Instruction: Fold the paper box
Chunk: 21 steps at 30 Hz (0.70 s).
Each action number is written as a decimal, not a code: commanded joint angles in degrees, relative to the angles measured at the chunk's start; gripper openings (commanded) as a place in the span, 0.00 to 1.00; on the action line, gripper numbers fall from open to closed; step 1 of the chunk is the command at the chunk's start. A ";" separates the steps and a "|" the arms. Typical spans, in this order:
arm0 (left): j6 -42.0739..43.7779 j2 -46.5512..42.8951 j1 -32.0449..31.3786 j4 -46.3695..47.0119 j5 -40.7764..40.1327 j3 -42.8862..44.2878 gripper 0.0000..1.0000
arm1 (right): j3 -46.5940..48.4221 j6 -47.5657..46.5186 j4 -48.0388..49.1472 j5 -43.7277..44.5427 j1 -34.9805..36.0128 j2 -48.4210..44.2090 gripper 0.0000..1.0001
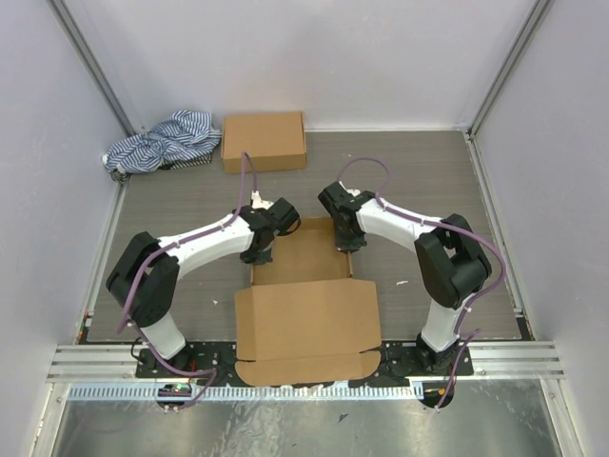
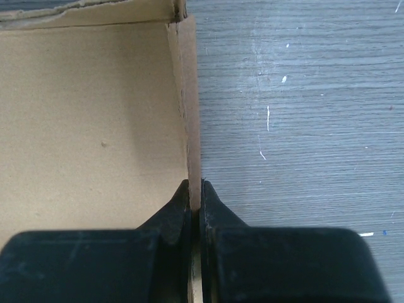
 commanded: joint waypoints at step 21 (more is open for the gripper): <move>0.73 0.94 0.05 -2.62 -3.45 0.40 0.41 | 3.08 2.63 -3.61 5.09 -0.36 1.72 0.28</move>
